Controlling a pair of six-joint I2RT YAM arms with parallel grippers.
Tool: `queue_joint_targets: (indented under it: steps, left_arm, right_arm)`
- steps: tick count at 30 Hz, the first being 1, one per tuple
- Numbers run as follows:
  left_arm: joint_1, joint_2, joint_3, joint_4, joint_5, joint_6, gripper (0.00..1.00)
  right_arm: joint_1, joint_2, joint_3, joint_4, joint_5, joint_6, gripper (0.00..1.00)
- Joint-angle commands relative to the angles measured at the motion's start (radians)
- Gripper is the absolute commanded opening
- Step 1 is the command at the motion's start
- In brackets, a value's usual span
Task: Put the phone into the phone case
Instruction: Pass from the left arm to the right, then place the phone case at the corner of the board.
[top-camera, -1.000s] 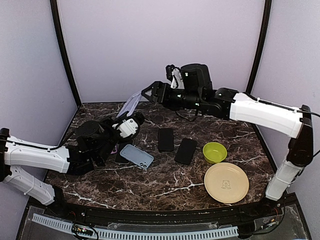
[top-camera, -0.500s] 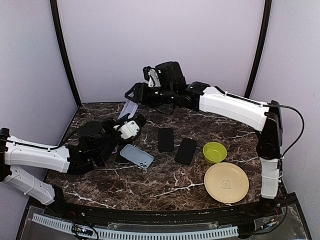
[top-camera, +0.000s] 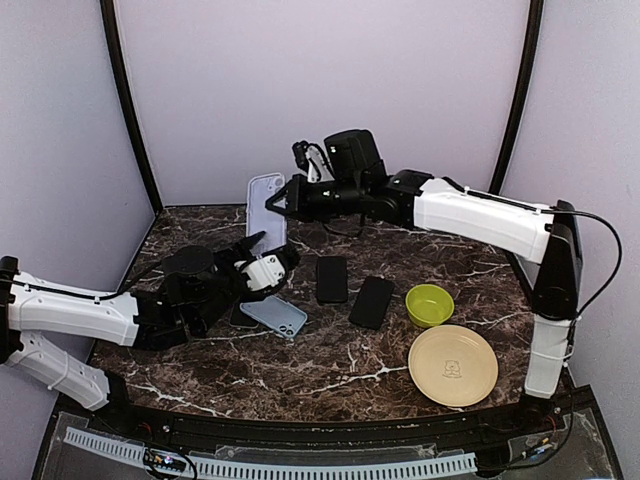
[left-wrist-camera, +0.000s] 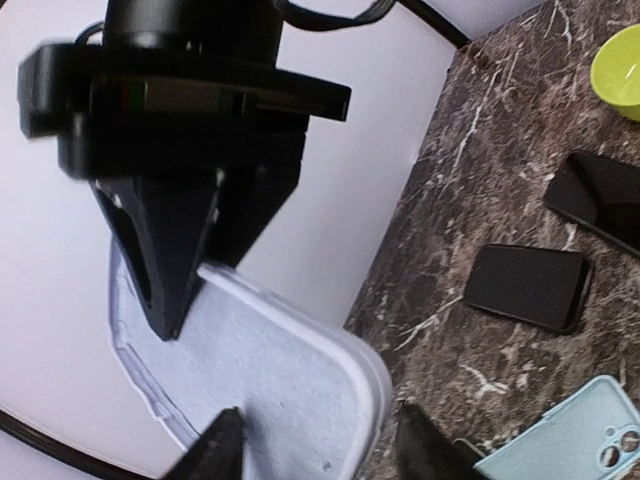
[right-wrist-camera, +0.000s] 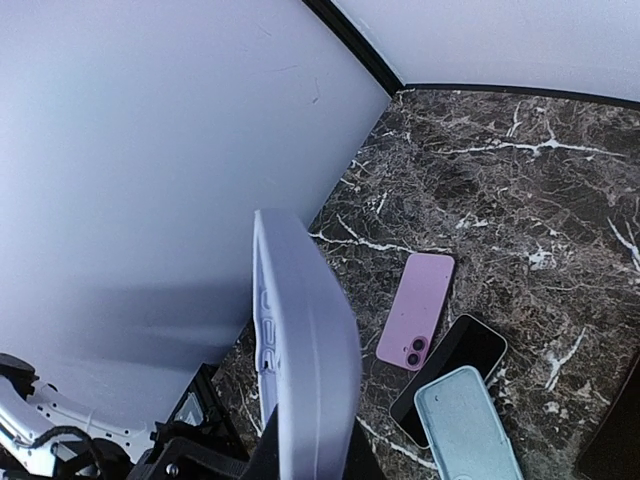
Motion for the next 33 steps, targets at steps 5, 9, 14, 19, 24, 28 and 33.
queue_joint_targets:
  steps: [5,9,14,19,24,28,33]
  left_arm:
    - [0.017,-0.150,0.050,-0.222,0.317,-0.287,0.82]
    - [0.089,-0.165,0.090,-0.276,0.359,-0.429,0.84]
    - [0.180,-0.162,0.139,-0.308,0.368,-0.608,0.84]
    - [0.198,-0.159,0.144,-0.320,0.363,-0.636,0.84]
    - [0.198,-0.170,0.142,-0.324,0.362,-0.637,0.84]
    - [0.198,-0.179,0.136,-0.319,0.352,-0.632,0.84]
    - [0.198,-0.178,0.128,-0.304,0.319,-0.627,0.83]
  right_arm:
    - [-0.035,-0.195,-0.215,0.055,-0.100,-0.106,0.00]
    - [-0.031,-0.274,-0.404,0.058,-0.147,-0.080,0.00]
    - [0.010,-0.347,-0.680,0.151,-0.157,0.040,0.00]
    - [0.074,-0.352,-0.881,0.270,-0.161,0.152,0.00]
    - [0.087,-0.324,-1.020,0.343,-0.169,0.235,0.00]
    - [0.088,-0.317,-1.074,0.328,-0.140,0.280,0.00]
    - [0.088,-0.316,-1.095,0.222,-0.086,0.295,0.15]
